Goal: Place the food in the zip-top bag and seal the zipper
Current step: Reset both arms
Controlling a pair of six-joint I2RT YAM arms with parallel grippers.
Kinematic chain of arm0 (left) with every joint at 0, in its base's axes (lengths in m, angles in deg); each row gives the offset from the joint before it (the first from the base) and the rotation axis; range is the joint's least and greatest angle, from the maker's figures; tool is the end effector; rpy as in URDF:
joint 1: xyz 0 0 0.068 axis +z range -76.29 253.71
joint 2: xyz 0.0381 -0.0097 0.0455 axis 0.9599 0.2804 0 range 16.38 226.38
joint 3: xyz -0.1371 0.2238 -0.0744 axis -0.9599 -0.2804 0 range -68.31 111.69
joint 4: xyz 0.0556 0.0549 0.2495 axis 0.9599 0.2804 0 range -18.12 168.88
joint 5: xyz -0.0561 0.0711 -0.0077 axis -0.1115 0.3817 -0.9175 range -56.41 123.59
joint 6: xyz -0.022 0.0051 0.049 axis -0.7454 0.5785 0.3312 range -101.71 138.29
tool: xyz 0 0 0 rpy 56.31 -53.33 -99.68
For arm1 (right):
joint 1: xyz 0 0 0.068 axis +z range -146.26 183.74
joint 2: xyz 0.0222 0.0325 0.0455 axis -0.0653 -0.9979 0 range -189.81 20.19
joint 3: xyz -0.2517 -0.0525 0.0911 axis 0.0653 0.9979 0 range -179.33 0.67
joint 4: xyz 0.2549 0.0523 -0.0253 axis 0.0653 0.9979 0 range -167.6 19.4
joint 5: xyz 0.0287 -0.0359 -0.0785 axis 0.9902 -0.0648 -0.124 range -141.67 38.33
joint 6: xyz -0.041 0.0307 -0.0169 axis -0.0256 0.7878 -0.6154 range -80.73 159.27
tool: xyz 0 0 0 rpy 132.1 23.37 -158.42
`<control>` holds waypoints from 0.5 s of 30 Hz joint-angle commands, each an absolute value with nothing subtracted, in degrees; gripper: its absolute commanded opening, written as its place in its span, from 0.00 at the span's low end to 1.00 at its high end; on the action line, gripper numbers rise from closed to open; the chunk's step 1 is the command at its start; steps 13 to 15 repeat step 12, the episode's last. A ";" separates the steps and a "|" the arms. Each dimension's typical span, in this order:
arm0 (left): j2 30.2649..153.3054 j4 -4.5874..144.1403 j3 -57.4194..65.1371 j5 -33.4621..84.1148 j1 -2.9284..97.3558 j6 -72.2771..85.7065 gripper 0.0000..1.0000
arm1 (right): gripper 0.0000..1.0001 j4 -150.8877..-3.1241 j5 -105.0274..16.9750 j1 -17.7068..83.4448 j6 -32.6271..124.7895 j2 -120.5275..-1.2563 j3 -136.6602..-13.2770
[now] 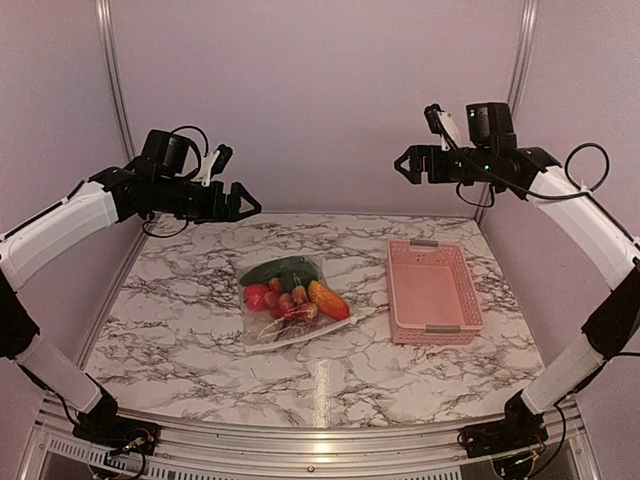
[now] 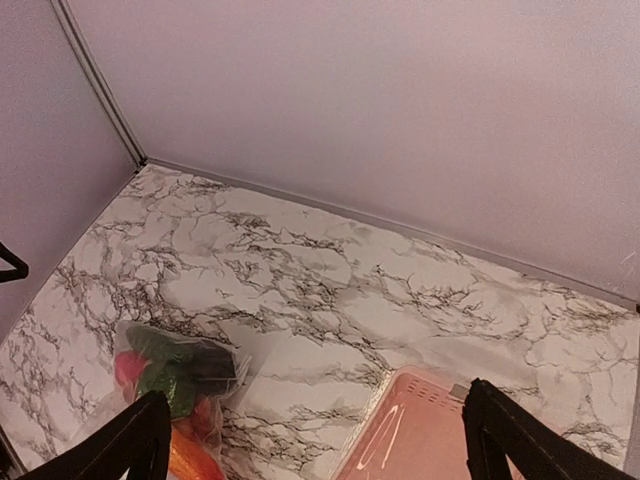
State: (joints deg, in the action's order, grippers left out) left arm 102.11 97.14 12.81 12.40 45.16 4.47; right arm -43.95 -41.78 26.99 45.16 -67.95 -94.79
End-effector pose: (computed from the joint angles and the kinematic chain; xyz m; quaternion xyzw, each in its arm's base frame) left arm 0.2944 -0.1750 0.3634 0.2004 0.8319 -0.3264 0.4016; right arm 0.3142 0.1416 0.4196 -0.1727 0.8299 0.2030 0.4901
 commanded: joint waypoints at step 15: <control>90.62 95.97 12.32 41.92 45.15 2.00 0.99 | 0.99 -52.05 -58.37 27.20 46.70 -60.38 -88.04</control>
